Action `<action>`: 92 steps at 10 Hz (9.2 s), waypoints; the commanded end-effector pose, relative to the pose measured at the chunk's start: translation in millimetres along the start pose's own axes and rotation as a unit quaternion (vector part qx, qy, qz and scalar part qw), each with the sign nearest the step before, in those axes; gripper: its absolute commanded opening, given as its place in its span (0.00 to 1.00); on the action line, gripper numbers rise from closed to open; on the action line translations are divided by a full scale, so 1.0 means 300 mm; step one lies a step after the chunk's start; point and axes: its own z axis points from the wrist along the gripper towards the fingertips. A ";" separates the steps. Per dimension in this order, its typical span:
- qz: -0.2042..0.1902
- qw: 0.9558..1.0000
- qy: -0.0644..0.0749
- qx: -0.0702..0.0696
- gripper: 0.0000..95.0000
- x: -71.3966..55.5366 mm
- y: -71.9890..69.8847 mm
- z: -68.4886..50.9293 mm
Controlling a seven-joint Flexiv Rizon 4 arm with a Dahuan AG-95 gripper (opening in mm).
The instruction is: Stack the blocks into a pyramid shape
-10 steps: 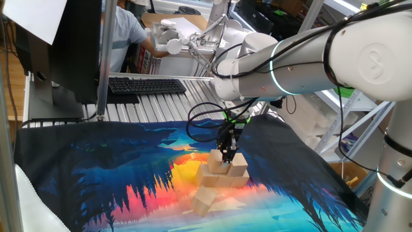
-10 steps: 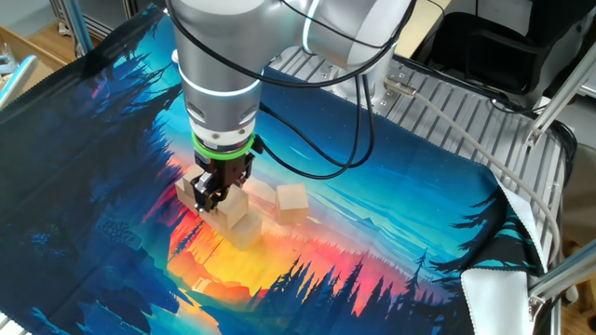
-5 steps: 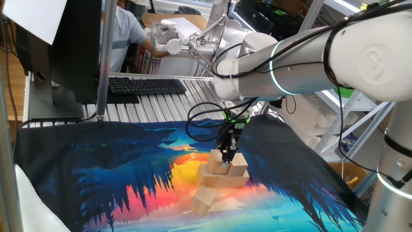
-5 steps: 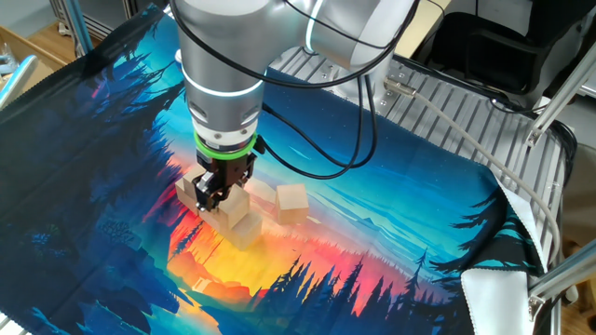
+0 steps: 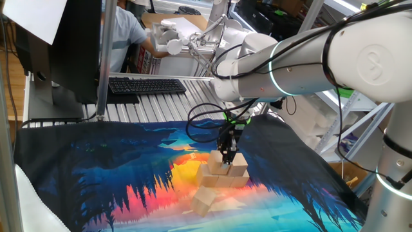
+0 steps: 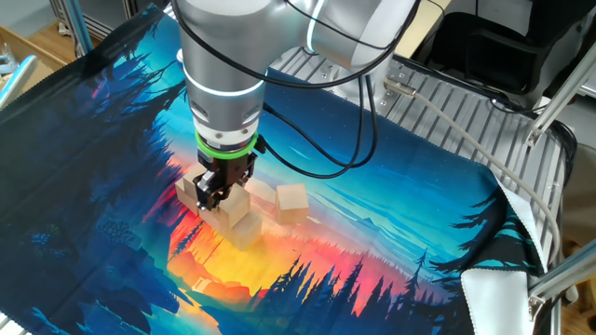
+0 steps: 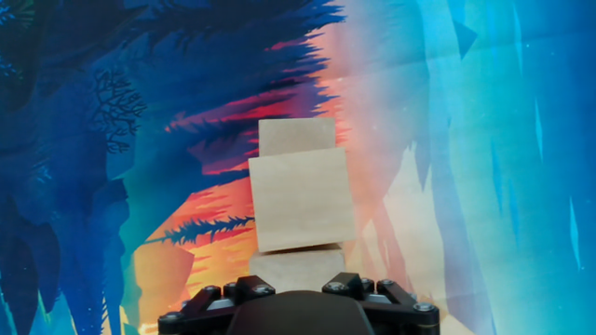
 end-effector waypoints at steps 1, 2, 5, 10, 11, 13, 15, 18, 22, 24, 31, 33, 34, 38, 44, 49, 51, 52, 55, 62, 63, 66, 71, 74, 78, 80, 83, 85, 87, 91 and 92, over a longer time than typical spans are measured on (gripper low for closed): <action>0.000 1.000 0.000 0.000 0.00 0.000 0.000 0.002; 0.000 1.000 -0.001 0.000 0.00 0.000 0.000 0.004; -0.002 1.000 -0.001 0.000 0.00 0.003 0.001 0.014; -0.001 1.000 -0.001 0.001 0.60 0.003 0.000 0.012; 0.000 1.000 -0.001 0.000 0.60 0.003 0.000 0.012; 0.000 1.000 -0.001 0.000 0.80 0.003 0.000 0.012; -0.001 1.000 -0.001 0.000 1.00 0.006 0.000 0.008; -0.010 1.000 0.001 0.000 0.80 0.062 -0.013 -0.055; -0.109 0.994 0.005 0.000 0.80 0.105 -0.040 -0.116; -0.169 0.985 0.027 0.002 0.80 0.129 -0.049 -0.146; -0.355 0.933 -0.009 0.058 0.60 0.160 0.029 -0.175; -0.373 0.926 -0.003 0.055 0.60 0.160 0.029 -0.175; -0.353 0.934 0.001 0.053 0.80 0.160 0.029 -0.175; -0.342 0.939 0.007 0.045 0.80 0.160 0.029 -0.175; -0.349 0.936 0.037 0.021 0.80 0.163 0.024 -0.176; -0.349 0.936 0.045 0.026 0.80 0.209 -0.070 -0.198; -0.356 0.933 0.041 0.025 0.80 0.216 -0.103 -0.194; -0.368 0.929 0.029 0.025 0.80 0.224 -0.124 -0.192; -0.377 0.926 0.021 0.012 0.80 0.244 -0.146 -0.143; -0.388 0.921 0.026 0.026 0.80 0.252 -0.144 -0.125; -0.391 0.919 0.024 0.035 0.80 0.252 -0.144 -0.125; -0.388 0.921 0.008 0.031 0.80 0.252 -0.144 -0.125; -0.410 0.912 0.016 0.026 0.80 0.252 -0.144 -0.125; -0.402 0.915 0.019 0.024 0.80 0.261 -0.183 -0.113; -0.391 0.920 0.015 0.018 0.80 0.255 -0.276 -0.064; -0.393 0.919 0.014 0.015 0.80 0.251 -0.301 -0.051; -0.391 0.920 0.012 0.013 0.80 0.253 -0.305 -0.036; -0.385 0.923 0.010 0.008 0.80 0.256 -0.314 -0.004; -0.379 0.925 0.008 0.003 0.80 0.261 -0.324 0.029; -0.377 0.926 0.012 -0.002 0.80 0.249 -0.320 0.079; -0.375 0.927 0.011 -0.004 0.80 0.250 -0.320 0.089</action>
